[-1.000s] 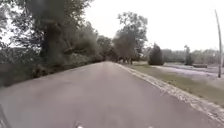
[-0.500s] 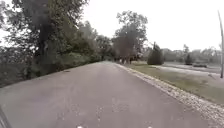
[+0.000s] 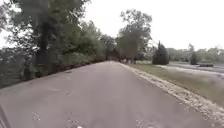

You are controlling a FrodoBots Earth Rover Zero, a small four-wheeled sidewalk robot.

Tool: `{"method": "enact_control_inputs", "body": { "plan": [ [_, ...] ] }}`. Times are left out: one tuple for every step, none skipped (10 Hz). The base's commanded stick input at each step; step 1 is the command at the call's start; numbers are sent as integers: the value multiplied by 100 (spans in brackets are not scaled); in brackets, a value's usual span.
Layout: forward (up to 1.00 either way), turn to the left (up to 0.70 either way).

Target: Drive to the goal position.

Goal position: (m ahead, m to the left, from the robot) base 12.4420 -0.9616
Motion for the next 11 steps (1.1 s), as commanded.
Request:
{"method": "enact_control_inputs", "body": {
  "plan": [
    [100, 1],
    [100, 1],
    [100, -2],
    [100, -3],
    [100, -4],
    [100, -6],
    [100, -7],
    [100, -9],
    [100, -10],
    [100, -10],
    [100, -10]
  ]
}}
